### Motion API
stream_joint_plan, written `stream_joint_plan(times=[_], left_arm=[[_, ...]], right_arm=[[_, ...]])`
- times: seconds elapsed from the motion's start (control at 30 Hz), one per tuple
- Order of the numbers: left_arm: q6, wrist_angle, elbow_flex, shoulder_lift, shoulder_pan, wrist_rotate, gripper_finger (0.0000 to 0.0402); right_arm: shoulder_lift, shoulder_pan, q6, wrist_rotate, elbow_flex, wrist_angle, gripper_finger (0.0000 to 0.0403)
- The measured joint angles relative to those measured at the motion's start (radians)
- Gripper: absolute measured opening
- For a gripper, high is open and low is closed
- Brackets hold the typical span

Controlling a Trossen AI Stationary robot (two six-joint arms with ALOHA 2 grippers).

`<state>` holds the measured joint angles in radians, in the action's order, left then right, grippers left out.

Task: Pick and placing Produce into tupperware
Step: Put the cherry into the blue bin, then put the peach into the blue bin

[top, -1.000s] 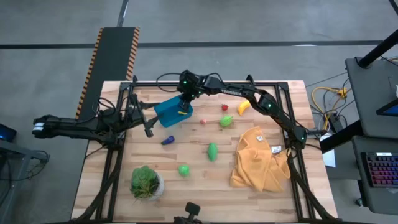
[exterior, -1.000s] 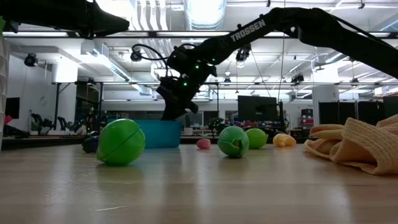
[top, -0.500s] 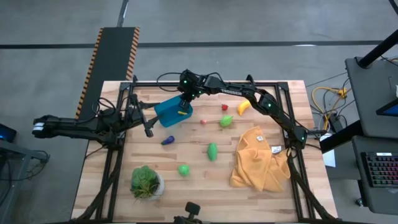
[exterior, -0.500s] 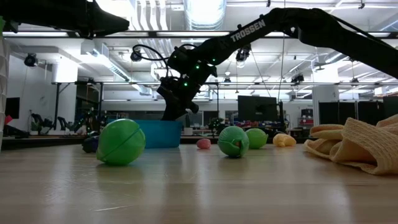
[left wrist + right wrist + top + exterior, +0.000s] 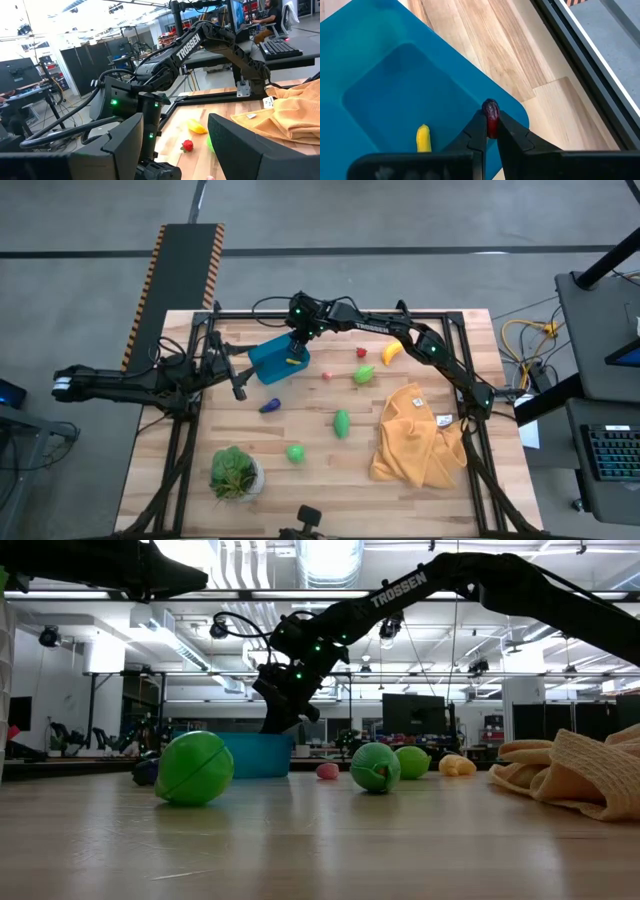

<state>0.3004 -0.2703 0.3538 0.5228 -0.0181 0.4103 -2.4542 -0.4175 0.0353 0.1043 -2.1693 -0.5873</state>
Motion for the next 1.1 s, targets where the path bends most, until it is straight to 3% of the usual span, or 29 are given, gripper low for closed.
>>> stream_joint_plan(times=[0.17, 0.53, 0.8, 1.1], left_arm=[[0.0, 0.0, 0.0, 0.0, 0.0, 0.0, 0.0209], [0.0, 0.0, 0.0, 0.0, 0.0, 0.0, 0.0209], [0.0, 0.0, 0.0, 0.0, 0.0, 0.0, 0.0209], [0.0, 0.001, 0.0, 0.0, 0.0, 0.0, 0.0209]], right_arm=[[0.0, 0.0, 0.003, 0.005, 0.0, -0.001, 0.0032], [0.0, 0.0, -0.006, 0.007, 0.0, -0.004, 0.0116], [0.008, 0.0, -0.002, 0.015, 0.0, -0.014, 0.0144], [0.189, 0.002, 0.052, 0.294, 0.0, -0.081, 0.0144]])
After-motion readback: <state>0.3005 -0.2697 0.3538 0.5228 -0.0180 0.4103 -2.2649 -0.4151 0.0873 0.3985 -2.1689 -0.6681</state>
